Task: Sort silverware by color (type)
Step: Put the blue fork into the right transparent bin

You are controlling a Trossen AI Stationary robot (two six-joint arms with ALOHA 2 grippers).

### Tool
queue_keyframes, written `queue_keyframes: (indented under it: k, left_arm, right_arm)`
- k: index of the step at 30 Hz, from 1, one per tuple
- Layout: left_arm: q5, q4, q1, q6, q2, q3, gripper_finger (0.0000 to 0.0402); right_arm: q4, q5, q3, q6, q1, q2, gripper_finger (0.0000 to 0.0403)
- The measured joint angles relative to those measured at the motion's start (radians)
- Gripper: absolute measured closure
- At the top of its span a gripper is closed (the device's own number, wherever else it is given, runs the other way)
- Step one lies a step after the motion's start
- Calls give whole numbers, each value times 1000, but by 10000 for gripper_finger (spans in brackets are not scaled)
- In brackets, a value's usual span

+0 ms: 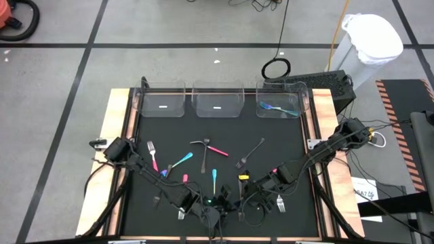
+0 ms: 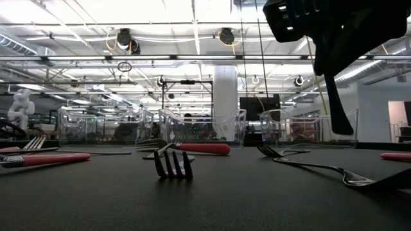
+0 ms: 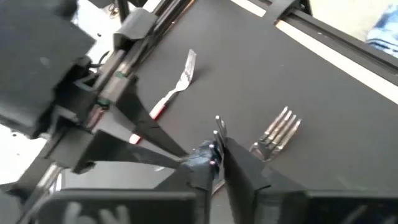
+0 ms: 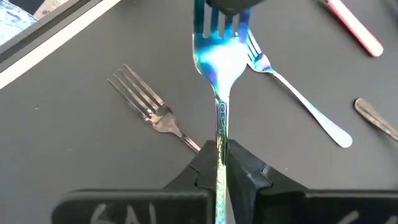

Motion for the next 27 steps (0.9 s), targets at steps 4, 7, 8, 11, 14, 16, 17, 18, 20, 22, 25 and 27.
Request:
queue_keyframes:
  k: [4,7,8,11,14,16,17,18,20,22,25,27]
  left_arm:
    - [7,-1,-1,24,0,0,394]
    - [-1,1,-1,29,0,0,394]
    - [-6,4,0,31,0,0,394]
    - [-10,6,0,33,0,0,394]
    - [-10,4,-5,37,0,0,394]
    - [-9,2,-11,61,-5,0,394]
    - [-9,3,-15,74,-8,0,394]
    - [-9,6,-20,79,-13,0,394]
    - [-20,6,-35,82,-31,0,394]
    - [-37,9,-50,81,-52,0,395]
    - [-65,17,-81,72,-82,0,395]
    - [-92,35,-102,56,-103,0,395]
  right_arm:
    - [11,6,1,6,0,-1,374]
    - [24,24,1,11,0,-1,348]
    - [23,44,1,11,0,-1,338]
    - [12,123,1,15,7,-1,303]
    - [-8,174,1,15,14,-1,267]
    - [-23,189,1,10,21,-7,245]
    - [-30,189,1,7,23,-13,235]
    - [-32,190,1,6,27,-21,226]
    - [-57,192,1,3,37,-48,211]
    - [-72,218,1,13,49,-81,200]
    - [-131,334,1,66,85,-140,194]
    - [-165,402,1,98,113,-178,193]
